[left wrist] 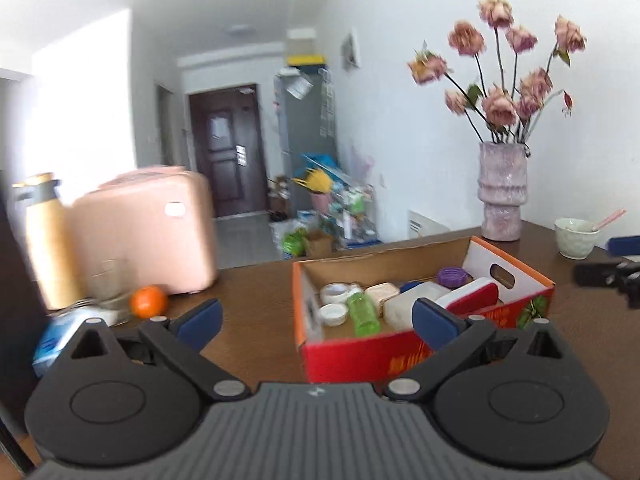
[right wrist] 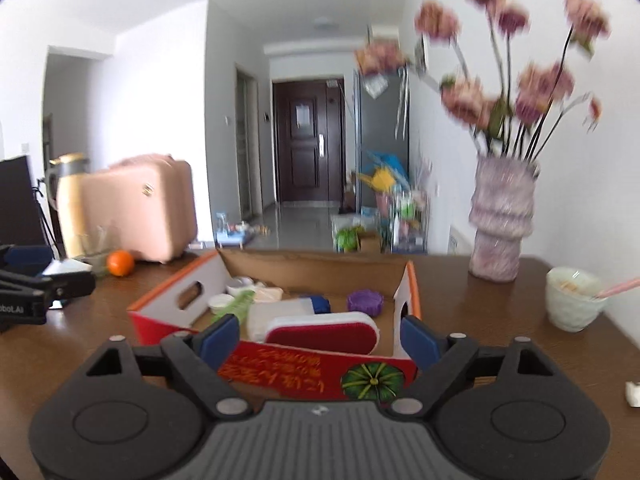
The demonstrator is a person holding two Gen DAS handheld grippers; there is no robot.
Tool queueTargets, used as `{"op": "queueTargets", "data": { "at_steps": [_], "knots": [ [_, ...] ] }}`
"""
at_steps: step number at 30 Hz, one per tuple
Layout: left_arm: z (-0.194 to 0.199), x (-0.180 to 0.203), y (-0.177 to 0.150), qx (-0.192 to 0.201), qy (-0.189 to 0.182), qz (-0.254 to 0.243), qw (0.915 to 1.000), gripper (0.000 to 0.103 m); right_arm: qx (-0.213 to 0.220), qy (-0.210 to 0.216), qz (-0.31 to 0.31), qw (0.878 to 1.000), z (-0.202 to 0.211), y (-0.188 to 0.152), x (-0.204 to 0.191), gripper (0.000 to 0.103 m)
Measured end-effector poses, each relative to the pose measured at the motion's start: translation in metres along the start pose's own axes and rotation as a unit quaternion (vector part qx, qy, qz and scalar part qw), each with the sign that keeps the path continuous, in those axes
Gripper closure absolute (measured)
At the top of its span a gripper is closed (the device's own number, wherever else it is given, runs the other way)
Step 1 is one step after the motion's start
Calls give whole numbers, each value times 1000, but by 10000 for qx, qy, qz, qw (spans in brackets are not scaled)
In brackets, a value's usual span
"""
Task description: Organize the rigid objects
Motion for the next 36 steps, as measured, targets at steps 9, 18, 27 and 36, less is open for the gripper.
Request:
{"op": "queueTargets", "data": {
  "at_steps": [9,18,27,36],
  "knots": [
    [133,1,-77,645,324,345,9968,0,530,181,134,9983,104,-80,-37,10],
    [218,-2,-160,590,217,772,9950,0,791,-55,-200,9967,193,-165,-75,0],
    [292,13,-205,785,285,458,9955,0,253,97,-11,9996,261,-250,-122,0],
    [281,3,-204,554,155,724,9957,0,455,134,-14,9989,268,-248,-131,0]
  ]
}}
Point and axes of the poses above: each gripper's, at about its wrist camera, not at the fingertips, and z roughly against the way its jaws point, x to its right, y to its top, the point moved 3 cm from there along -z, roughly the way its jaws point, and after that the axes turned 13 degrees about -x, right-handed, at the moved point
